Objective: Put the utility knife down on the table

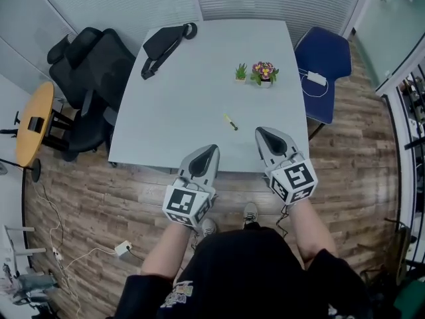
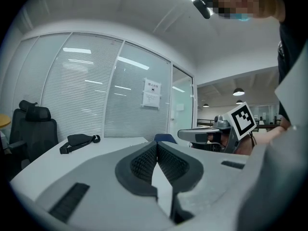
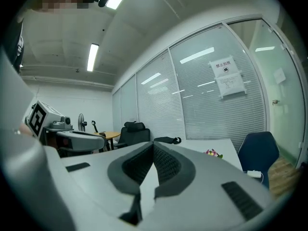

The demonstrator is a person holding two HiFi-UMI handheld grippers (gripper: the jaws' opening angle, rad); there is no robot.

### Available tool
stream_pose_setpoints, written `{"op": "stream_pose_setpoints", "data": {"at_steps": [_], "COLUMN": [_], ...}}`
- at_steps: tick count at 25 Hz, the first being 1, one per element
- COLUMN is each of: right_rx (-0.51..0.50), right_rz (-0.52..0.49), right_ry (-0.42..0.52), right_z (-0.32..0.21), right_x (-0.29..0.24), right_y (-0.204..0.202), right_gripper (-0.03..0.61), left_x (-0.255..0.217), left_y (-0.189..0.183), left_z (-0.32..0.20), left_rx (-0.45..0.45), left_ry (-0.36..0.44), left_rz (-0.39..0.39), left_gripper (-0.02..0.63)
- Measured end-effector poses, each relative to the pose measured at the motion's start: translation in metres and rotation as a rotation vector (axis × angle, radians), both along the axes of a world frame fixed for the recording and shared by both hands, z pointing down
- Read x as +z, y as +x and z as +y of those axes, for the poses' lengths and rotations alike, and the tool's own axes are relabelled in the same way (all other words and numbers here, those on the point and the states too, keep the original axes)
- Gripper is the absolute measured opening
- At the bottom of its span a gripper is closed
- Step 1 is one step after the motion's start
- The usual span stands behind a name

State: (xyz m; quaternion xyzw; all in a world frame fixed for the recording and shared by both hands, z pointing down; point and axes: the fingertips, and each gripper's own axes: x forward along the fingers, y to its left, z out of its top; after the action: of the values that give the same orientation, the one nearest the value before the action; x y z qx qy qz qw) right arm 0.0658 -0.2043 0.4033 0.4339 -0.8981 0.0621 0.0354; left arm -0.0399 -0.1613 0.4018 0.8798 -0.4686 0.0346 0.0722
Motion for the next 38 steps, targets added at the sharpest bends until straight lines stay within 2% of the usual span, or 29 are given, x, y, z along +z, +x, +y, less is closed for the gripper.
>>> {"op": "stream_pose_setpoints", "data": {"at_steps": [12, 22, 38], "right_rx": [0.165, 0.293, 0.303], "right_rz": [0.063, 0.069, 0.072], "right_ry": [-0.033, -0.080, -0.054], "right_z": [0.068, 0.128, 0.155], "right_x": [0.005, 0.025, 0.014], "right_y": [-0.052, -0.074, -0.095], "right_gripper": [0.003, 0.003, 0.003], "left_x": [0.004, 0.029, 0.013], "left_y": [-0.061, -0.081, -0.098], "left_z": [0.037, 0.075, 0.102], "left_rx": [0.148, 0.265, 0.290], "left_ry": [-0.005, -0.051, -0.008], "left_rz": [0.038, 0.063, 0.062], "left_gripper": [0.005, 0.005, 0.005]}}
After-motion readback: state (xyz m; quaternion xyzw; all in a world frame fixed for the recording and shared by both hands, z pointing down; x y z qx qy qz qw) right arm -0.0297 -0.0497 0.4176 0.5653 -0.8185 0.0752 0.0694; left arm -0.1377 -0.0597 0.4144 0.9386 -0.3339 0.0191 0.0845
